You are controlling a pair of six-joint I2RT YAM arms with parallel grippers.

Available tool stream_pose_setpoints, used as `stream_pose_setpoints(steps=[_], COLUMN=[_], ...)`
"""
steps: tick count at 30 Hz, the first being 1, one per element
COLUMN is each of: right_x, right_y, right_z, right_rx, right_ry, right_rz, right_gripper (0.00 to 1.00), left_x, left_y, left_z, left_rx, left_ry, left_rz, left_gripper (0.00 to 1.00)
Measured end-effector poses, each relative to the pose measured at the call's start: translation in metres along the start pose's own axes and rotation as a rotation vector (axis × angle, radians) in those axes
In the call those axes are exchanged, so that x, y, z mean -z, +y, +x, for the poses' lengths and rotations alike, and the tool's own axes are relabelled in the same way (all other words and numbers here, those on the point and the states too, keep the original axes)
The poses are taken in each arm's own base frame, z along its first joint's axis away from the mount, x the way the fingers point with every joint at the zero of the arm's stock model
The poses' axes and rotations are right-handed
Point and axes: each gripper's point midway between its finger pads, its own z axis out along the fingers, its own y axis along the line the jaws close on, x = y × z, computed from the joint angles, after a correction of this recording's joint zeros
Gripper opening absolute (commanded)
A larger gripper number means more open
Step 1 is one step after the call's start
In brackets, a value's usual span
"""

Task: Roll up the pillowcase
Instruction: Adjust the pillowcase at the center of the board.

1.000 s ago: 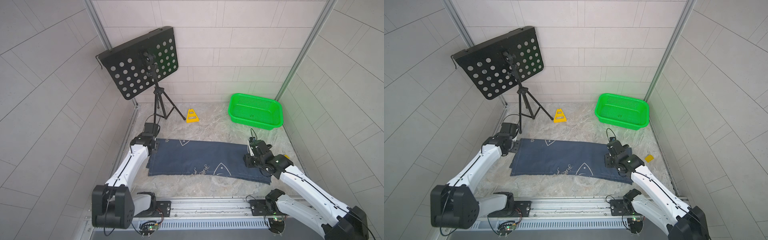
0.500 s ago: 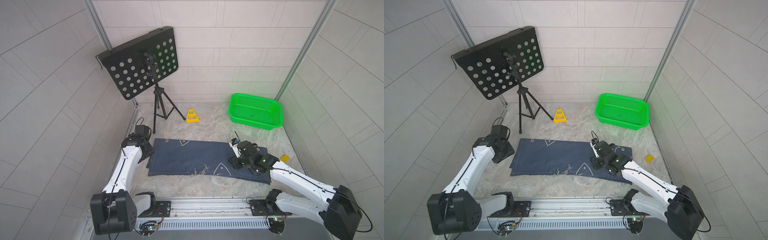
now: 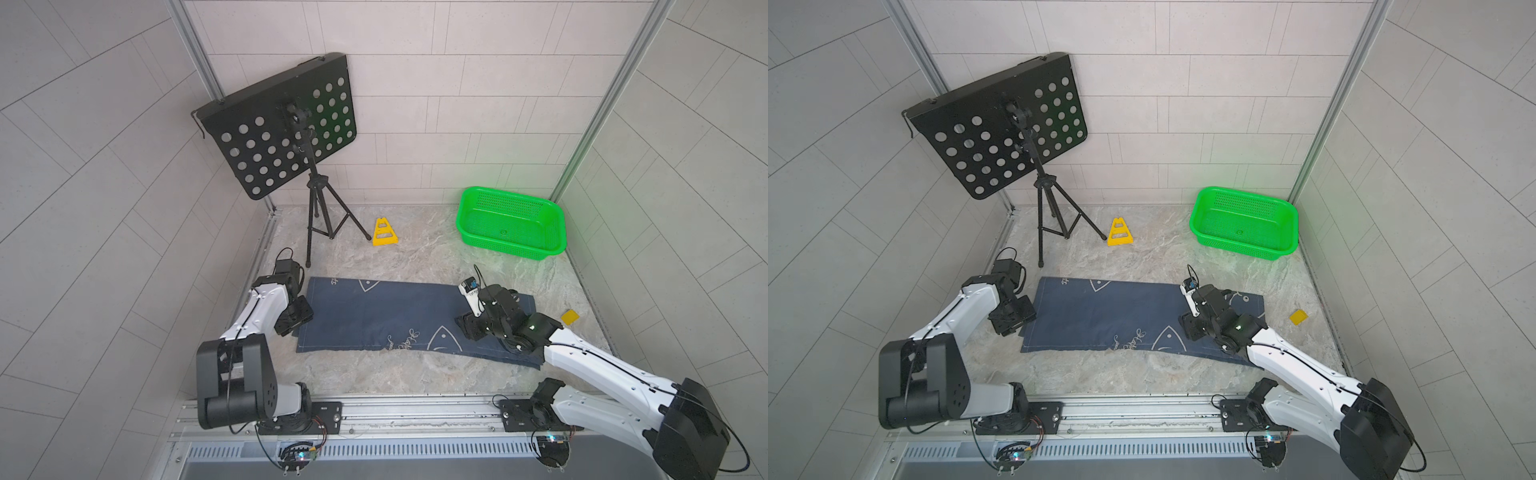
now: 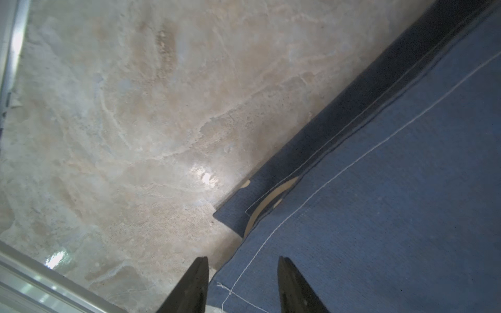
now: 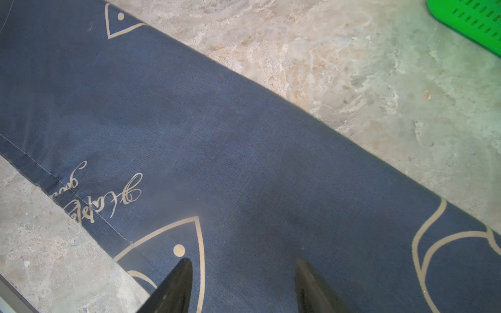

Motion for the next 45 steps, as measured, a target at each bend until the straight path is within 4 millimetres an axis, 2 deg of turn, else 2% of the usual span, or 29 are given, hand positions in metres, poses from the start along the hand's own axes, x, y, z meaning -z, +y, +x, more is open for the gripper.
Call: stream_pose_setpoints(steps=[9, 20, 25, 27, 33, 40, 45], right_x=[-0.001, -0.003, -0.003, -0.003, -0.003, -0.003, -0.004], right_y=[-0.002, -0.003, -0.003, -0.004, -0.004, -0.004, -0.003], right_z=[-0.003, -0.002, -0.002, -0.002, -0.002, -0.002, -0.003], right_rx=[0.0, 0.0, -0.002, -0.002, -0.002, -0.002, -0.002], right_ry=[-0.019, -0.022, -0.023, -0.025, -0.026, -0.026, -0.026], right_rz=[0.001, 0.005, 0.008, 0.01, 0.009, 0.009, 0.008], right_gripper=[0.67, 0.71, 0.71, 0.72, 0.71, 0.71, 0.71], left_x=[-0.016, -0.025, -0.032, -0.033, -0.03, -0.022, -0.006], left_y=[-0.017, -0.013, -0.021, -0.022, -0.025, -0.029, -0.033], left_z=[-0.006, -0.011, -0.012, -0.012, -0.014, -0.023, -0.03], left_rx=[-0.064, -0.109, -0.113, -0.114, -0.121, -0.138, -0.156], left_ry=[0.025, 0.03, 0.046, 0.047, 0.044, 0.023, -0.004], left_rz=[0.059, 0.023, 0.052, 0.056, 0.07, 0.085, 0.103], left_gripper=[0.4, 0.4, 0.32, 0.24, 0.02, 0.0, 0.0])
